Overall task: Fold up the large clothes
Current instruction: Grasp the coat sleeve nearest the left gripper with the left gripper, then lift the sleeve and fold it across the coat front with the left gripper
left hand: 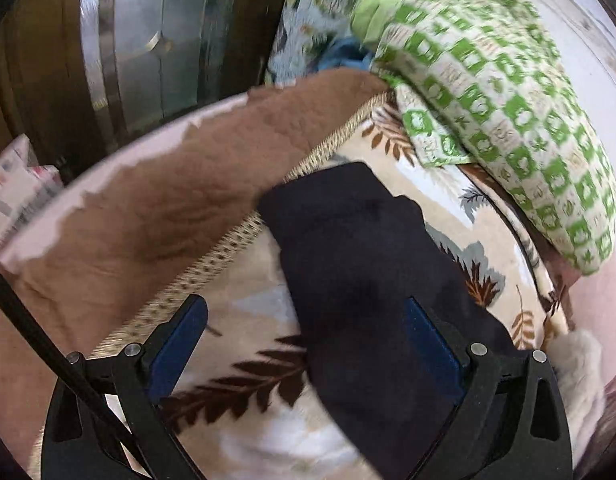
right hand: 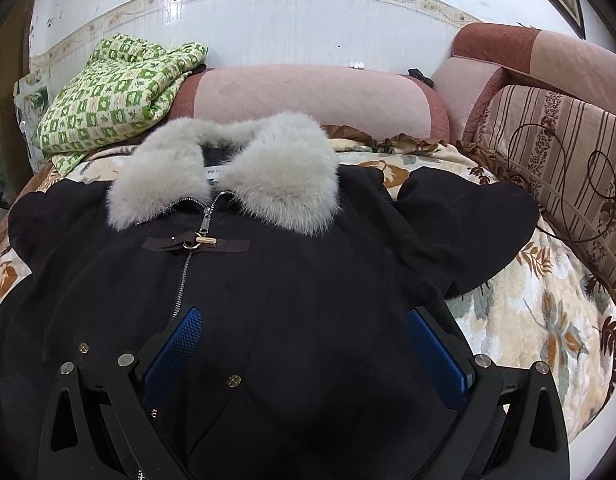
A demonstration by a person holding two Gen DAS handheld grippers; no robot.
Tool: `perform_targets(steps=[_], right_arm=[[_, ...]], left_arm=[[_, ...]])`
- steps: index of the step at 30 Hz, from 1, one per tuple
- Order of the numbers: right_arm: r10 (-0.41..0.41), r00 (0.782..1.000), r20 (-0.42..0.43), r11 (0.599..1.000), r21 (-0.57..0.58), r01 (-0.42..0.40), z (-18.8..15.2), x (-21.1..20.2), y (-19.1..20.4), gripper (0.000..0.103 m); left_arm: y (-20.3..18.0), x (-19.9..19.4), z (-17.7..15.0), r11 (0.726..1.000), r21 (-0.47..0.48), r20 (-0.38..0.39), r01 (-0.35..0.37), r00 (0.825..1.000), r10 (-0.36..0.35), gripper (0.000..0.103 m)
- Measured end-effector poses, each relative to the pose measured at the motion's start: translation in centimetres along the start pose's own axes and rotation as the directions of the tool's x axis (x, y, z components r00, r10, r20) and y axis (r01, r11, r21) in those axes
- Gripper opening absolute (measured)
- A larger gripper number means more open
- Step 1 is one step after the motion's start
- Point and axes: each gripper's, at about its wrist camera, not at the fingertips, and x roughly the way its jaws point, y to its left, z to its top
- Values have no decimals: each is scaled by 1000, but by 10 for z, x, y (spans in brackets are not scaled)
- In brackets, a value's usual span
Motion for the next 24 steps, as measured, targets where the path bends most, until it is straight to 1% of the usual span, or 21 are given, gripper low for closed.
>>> perform_targets(steps=[3, 7, 8, 9, 10, 11, 12, 13, 14, 15, 17, 20, 24], right_arm=[[-7, 1000, -10, 1000, -4, 7, -1, 4, 1, 103], [-17, 999, -44, 1000, -13, 16, -5, 15, 1, 103], [-19, 998, -52, 1000, -15, 18, -6, 17, 0, 103], [-21, 998, -60, 1000, -18, 20, -7, 19, 1, 103], [-23, 997, -67, 1000, -20, 21, -8, 21, 1, 103], [-24, 997, -73, 1000, -22, 22, -9, 23, 1, 103], [-24, 997, -78, 999, -23, 22, -9, 24, 1, 103], [-26, 996, -83, 999, -26, 24, -10, 25, 0, 103], [-28, 996, -87, 999, -29, 26, -10, 26, 1, 103], [-30, 996, -88, 999, -30, 27, -11, 27, 1, 103], [-31, 996, -88, 999, -31, 29, -11, 26, 1, 103], [-33, 996, -78, 999, -29, 31, -10, 23, 0, 103], [-27, 998, -55, 999, -32, 25, -7, 16, 0, 103]], left_arm=[[5, 19, 7, 1000, -18, -28, 11, 1000, -12, 98], [9, 47, 16, 998, -53, -72, 26, 997, -30, 98], [10, 51, 17, 998, -67, -68, 21, 997, -25, 97], [9, 51, 18, 997, -72, -51, 11, 999, -14, 95], [7, 52, 19, 997, -73, -45, -1, 999, -2, 91], [5, 53, 20, 997, -71, -47, -10, 999, 6, 72], [0, 54, 19, 998, -58, -58, -5, 998, 2, 44], [-3, 54, 19, 999, -51, -76, 1, 997, -5, 37], [-6, 51, 19, 999, -46, -81, -5, 997, 1, 24], [-11, 45, 19, 999, -37, -78, -3, 997, 0, 17], [-20, 32, 19, 1000, -18, -62, -1, 998, 0, 13], [-42, -2, 18, 999, 35, -17, 9, 1000, -8, 11], [-81, -63, 5, 988, 151, 69, 20, 997, -31, 11]])
